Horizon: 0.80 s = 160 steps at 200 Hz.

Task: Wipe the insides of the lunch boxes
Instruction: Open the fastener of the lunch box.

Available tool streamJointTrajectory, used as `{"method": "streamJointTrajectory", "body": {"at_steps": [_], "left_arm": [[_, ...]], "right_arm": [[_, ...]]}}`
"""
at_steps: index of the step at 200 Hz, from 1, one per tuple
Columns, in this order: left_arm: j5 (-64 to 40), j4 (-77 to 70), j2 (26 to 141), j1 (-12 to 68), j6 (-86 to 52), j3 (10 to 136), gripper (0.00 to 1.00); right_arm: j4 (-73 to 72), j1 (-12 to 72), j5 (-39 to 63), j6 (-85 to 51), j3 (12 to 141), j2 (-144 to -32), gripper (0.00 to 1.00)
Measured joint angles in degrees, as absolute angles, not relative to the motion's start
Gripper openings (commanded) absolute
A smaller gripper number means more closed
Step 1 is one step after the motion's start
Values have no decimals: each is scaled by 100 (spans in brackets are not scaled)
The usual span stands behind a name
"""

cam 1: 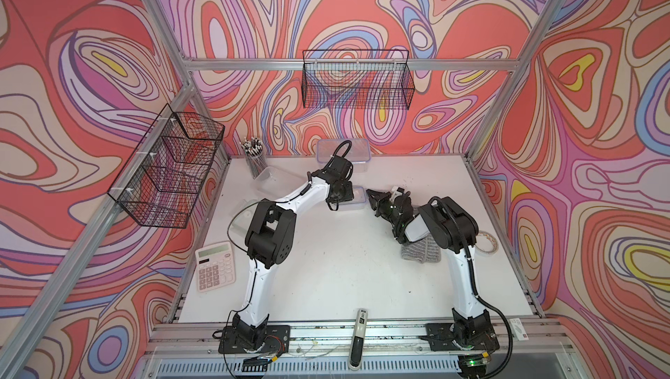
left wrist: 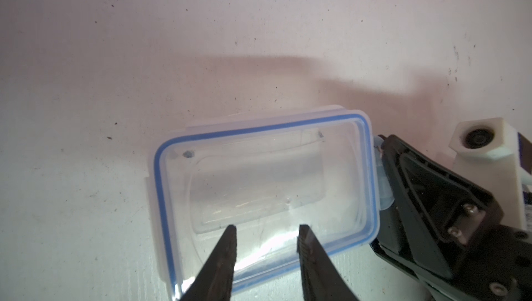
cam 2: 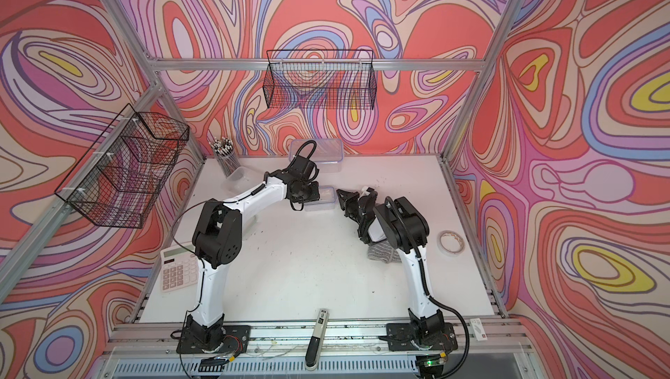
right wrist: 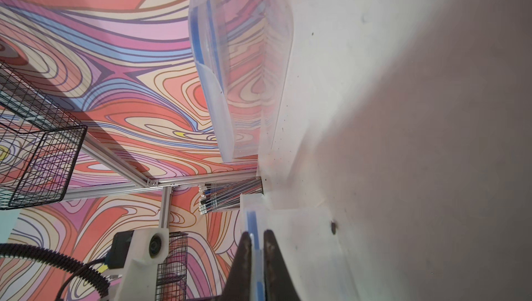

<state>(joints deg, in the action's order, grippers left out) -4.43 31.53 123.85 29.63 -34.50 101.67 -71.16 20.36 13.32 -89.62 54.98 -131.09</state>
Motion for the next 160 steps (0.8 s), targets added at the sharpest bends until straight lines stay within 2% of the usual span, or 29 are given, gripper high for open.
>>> {"method": "streamJointTrajectory", "body": {"at_steps": [30,69,93,128,160], "left_arm": [[-443,3367,12442,2963,-3428,10350,49],[-447,3612,12475,2963,-3426,10534,59],[-493,3701,12475,2956,-3446,10621,63],[-725,3559,12339,2871,-3607,10512,69],[-1184,2545,11183,2508,-4123,9102,73]], "right_arm": [[-6967,2073,1347,-8930,5330,-12901,25],[-6840,2080,1293,-8895,5196,-12722,52],[-6672,2084,1256,-8825,5061,-12543,63],[-6335,2084,1223,-8726,4952,-12258,66],[-5841,2084,1208,-8543,4950,-11955,68]]}}
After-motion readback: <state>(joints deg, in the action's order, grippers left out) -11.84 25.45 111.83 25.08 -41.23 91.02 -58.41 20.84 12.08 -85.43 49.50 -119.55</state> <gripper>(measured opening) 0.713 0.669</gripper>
